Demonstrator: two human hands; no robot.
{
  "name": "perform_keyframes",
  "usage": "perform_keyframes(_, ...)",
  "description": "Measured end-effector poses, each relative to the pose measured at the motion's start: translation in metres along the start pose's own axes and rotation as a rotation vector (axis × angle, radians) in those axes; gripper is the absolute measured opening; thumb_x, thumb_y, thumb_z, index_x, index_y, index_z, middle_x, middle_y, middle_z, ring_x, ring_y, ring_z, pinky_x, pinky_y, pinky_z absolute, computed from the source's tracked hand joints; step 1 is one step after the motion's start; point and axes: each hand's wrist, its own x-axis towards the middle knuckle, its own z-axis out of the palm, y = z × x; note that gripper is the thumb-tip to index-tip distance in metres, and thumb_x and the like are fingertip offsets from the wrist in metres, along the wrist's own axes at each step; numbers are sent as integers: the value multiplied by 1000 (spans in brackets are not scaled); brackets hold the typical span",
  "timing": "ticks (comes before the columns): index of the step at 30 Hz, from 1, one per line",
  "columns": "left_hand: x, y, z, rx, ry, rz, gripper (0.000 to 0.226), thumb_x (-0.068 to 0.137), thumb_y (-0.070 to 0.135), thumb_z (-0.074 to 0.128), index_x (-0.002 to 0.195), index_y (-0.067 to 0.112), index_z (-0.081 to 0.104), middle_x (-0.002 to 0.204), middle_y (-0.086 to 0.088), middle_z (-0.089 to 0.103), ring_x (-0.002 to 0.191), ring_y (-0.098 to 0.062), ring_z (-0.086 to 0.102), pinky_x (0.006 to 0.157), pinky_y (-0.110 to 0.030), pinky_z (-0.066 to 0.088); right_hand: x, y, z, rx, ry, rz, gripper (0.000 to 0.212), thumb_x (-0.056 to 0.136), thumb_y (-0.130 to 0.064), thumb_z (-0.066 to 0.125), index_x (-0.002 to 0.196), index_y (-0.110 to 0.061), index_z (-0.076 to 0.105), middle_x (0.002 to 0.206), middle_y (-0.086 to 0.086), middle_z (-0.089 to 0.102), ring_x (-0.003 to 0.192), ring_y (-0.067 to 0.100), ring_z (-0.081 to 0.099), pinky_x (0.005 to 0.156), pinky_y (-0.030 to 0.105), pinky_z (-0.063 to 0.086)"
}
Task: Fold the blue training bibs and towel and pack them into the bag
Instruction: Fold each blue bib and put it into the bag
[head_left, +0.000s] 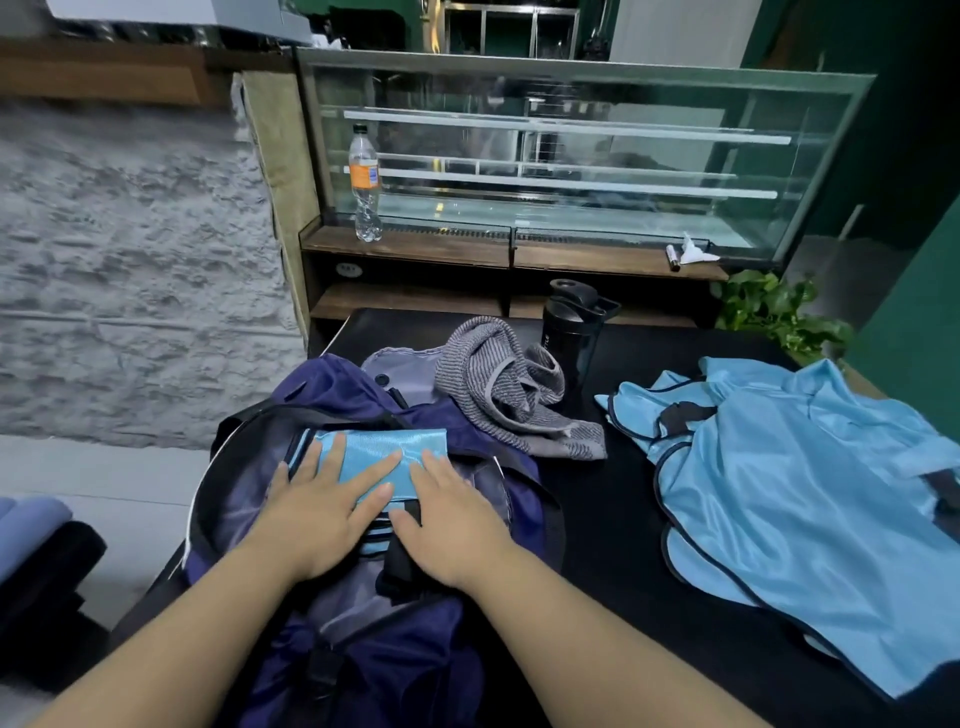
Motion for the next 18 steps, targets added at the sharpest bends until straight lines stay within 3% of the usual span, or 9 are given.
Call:
perform_keyframes(2,3,-1,-1,-29,-37,-5,42,93,61,4,133,66,-10,160,-6,-11,147,-26,-11,117,-53,1,3,4,-4,44,-65,20,65,99,-43,38,152,-13,16,162,4,3,148,16,1,120,37,9)
perform_keyframes(6,1,3,-7,-42,-85,-38,45,93,62,3,137,66,-1,160,-3,-14,146,-24,-16,114,-57,-7,-2,7,-13,38,-142,33,69,98,-48,40,153,-16,12,162,0,2,148,14,1,120,40,9)
perform_keyframes(10,-15,35,-9,-102,93,-68,50,96,60,7,145,54,11,161,-3,-6,147,-21,-14,114,-54,-11,-25,17,-16,40,78,-44,58,99,-37,42,150,-15,24,159,2,20,148,17,10,119,39,15)
perform_keyframes(15,-44,108,-4,-363,369,133,83,76,69,3,149,35,24,159,4,15,148,-13,3,116,-41,-6,-73,48,-24,78,341,-127,54,100,-21,42,150,-14,26,158,-1,24,148,13,10,120,29,11)
perform_keyframes(18,-57,148,10,-520,520,247,73,85,58,19,148,24,29,153,8,30,143,-9,20,115,-29,2,-105,77,-23,56,434,-107,53,98,-24,39,149,-14,29,157,-2,24,147,11,11,120,31,13)
